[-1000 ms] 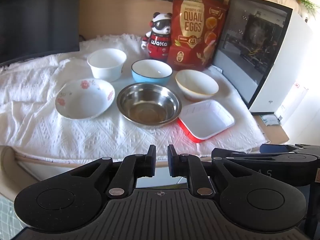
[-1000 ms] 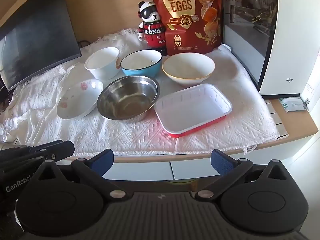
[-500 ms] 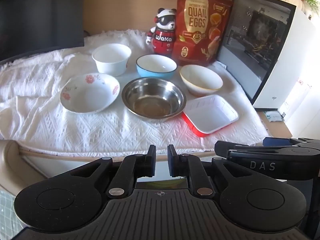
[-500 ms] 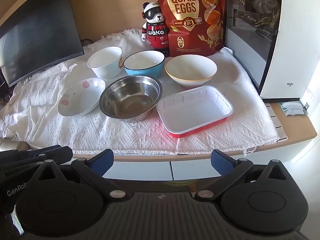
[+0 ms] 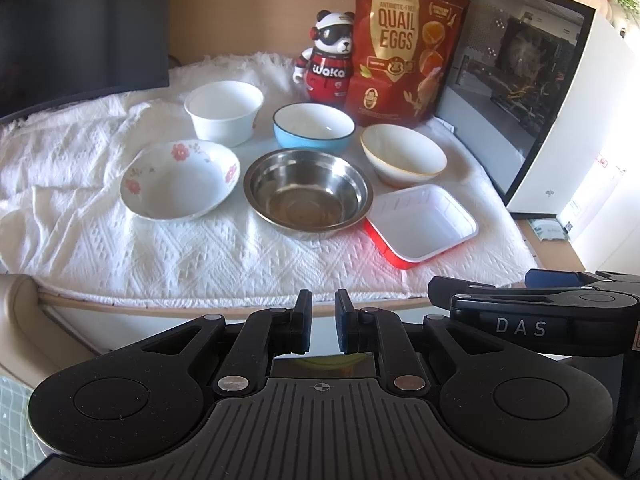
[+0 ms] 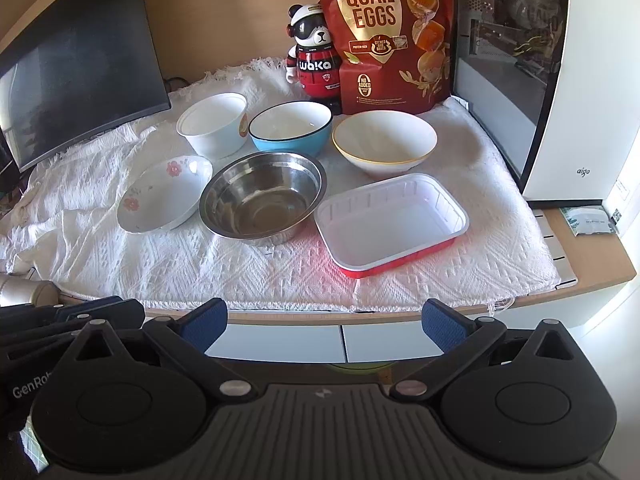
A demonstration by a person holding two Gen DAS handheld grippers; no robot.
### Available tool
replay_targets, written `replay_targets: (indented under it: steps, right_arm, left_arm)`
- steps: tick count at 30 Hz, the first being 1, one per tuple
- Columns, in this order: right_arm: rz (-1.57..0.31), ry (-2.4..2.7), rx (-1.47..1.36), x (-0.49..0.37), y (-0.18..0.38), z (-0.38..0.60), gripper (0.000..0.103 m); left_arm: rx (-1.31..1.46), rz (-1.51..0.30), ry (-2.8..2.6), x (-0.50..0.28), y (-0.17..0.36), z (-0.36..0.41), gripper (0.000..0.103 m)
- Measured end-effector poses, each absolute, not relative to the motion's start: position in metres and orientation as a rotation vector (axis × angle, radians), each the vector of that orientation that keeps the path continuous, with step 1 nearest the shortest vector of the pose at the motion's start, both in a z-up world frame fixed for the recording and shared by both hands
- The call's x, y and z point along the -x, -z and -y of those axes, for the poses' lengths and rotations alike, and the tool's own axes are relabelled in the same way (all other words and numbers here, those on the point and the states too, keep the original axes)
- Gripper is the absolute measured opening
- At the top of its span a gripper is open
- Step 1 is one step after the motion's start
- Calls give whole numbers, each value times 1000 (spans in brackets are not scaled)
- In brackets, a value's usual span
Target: Organize plates and bowls
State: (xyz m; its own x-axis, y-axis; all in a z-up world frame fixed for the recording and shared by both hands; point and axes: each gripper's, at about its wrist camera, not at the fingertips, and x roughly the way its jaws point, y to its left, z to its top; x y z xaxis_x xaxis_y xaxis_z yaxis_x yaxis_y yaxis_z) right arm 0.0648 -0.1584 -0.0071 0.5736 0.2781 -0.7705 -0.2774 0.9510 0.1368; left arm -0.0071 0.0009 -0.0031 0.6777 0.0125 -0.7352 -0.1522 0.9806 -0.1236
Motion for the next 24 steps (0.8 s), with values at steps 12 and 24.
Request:
replay_targets:
  steps: [12, 24]
  right_arm:
    - [-906, -328, -1, -65, 8, 158, 103]
    - [-909, -328, 2, -64, 9, 157, 103]
  left_arm:
    - [182, -831, -105, 8, 6, 0, 15]
    - [183, -844, -112, 8, 6, -2, 15]
